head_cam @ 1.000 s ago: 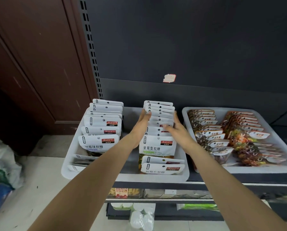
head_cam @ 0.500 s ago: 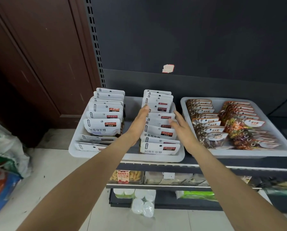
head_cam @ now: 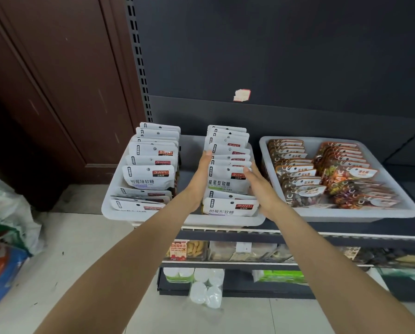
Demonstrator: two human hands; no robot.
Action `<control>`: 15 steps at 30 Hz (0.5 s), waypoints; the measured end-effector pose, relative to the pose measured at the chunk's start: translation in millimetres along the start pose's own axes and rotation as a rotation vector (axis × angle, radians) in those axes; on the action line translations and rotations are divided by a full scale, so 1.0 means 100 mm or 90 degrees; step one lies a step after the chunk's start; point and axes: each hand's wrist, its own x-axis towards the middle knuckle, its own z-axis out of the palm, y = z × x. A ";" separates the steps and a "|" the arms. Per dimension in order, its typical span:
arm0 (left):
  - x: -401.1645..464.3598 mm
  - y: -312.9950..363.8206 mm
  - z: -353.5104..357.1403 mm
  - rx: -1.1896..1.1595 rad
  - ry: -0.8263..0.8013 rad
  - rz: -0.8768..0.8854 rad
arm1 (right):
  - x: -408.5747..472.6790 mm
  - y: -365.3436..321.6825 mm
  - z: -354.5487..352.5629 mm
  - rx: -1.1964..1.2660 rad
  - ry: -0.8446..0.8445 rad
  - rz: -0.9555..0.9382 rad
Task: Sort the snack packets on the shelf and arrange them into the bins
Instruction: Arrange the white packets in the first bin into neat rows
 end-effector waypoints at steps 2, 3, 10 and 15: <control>-0.01 0.04 -0.02 0.025 0.034 0.016 | -0.01 -0.03 -0.02 -0.006 0.003 -0.013; -0.03 0.05 -0.03 0.032 0.062 0.021 | -0.04 -0.06 -0.03 -0.016 0.008 -0.025; -0.23 -0.18 -0.02 0.144 0.069 0.063 | -0.51 0.00 0.07 -0.056 -0.012 -0.040; -0.33 -0.16 0.06 0.137 0.086 0.071 | -0.53 -0.03 0.19 -0.078 0.038 -0.054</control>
